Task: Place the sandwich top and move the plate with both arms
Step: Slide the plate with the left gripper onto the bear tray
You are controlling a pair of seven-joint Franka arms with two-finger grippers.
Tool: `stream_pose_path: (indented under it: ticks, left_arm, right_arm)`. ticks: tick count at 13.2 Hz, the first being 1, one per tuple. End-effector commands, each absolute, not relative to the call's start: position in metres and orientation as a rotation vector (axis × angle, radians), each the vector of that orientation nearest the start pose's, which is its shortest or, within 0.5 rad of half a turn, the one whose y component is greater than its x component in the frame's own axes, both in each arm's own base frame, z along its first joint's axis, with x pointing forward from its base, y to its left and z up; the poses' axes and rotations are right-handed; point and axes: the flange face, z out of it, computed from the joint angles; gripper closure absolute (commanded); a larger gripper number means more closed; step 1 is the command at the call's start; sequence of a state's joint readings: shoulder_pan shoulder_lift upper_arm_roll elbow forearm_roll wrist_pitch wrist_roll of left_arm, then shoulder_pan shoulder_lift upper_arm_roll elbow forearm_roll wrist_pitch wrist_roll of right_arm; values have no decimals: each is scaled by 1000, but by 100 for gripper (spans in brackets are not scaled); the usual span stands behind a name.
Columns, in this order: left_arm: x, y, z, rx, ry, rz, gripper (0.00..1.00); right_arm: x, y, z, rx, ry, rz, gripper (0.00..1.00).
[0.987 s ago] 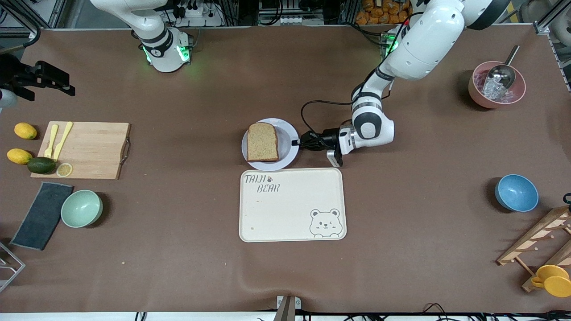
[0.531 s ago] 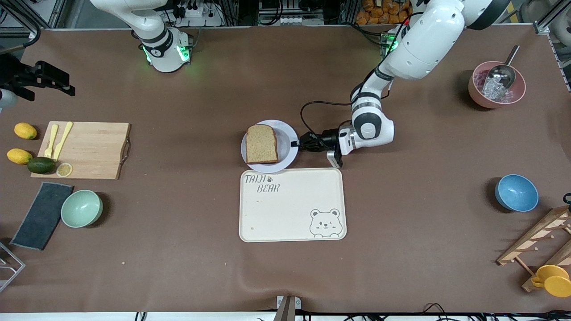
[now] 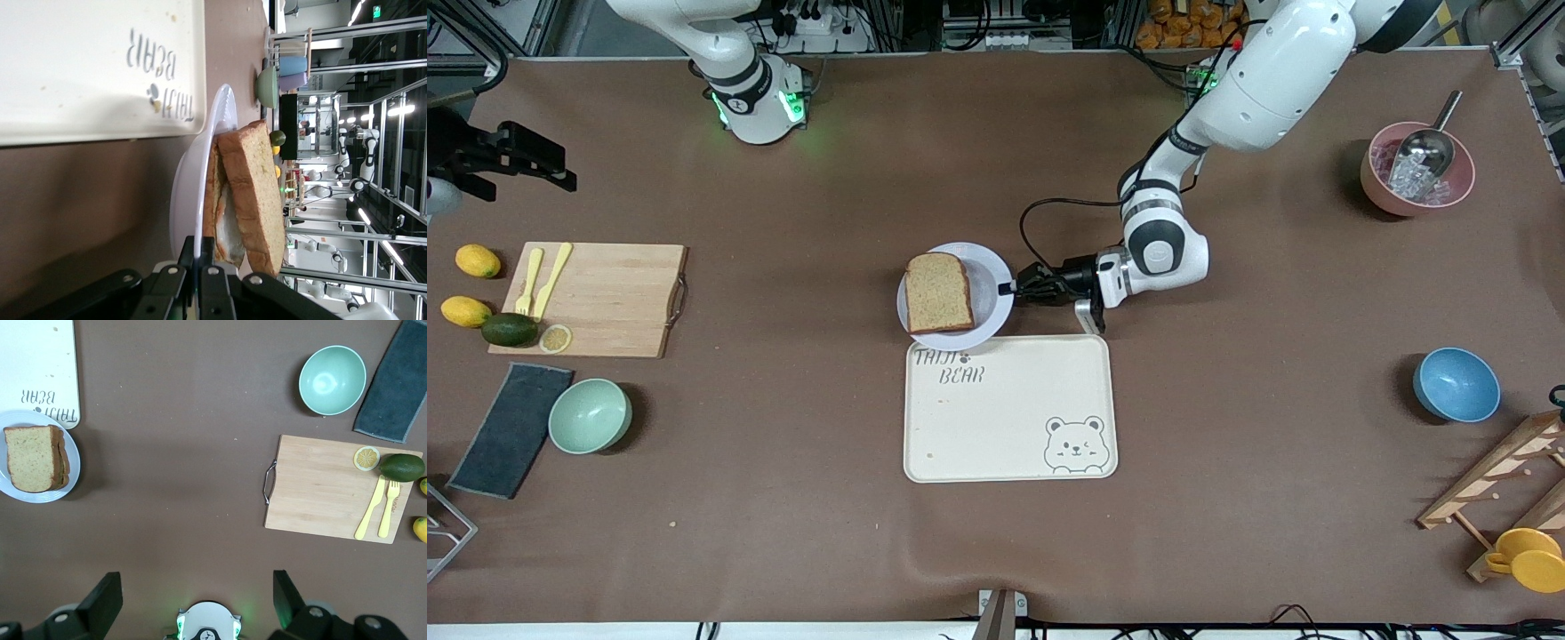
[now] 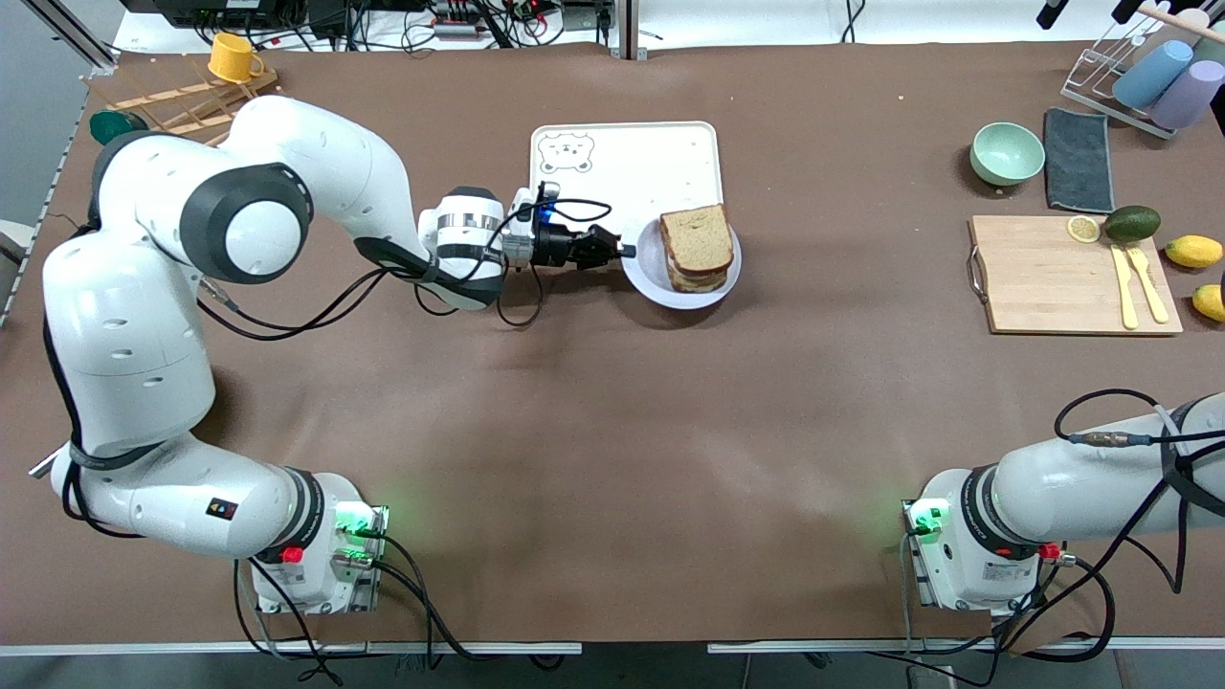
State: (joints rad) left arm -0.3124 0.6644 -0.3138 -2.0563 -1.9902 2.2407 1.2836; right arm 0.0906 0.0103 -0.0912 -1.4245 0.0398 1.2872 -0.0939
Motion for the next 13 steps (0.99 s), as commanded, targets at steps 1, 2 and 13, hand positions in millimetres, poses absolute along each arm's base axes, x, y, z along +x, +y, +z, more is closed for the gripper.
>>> stream_pose_path:
  ticks: [1, 2, 13]
  left_arm:
    - [441, -365, 144, 1826, 15, 121, 100]
    - [442, -365, 149, 1823, 11, 128, 100]
    - [532, -313, 175, 1733, 199, 320, 100]
  right_arm:
    - [521, 4, 670, -3087, -141, 218, 0]
    - [521, 4, 670, -3087, -141, 218, 0]
    - [520, 4, 669, -3084, -139, 232, 0]
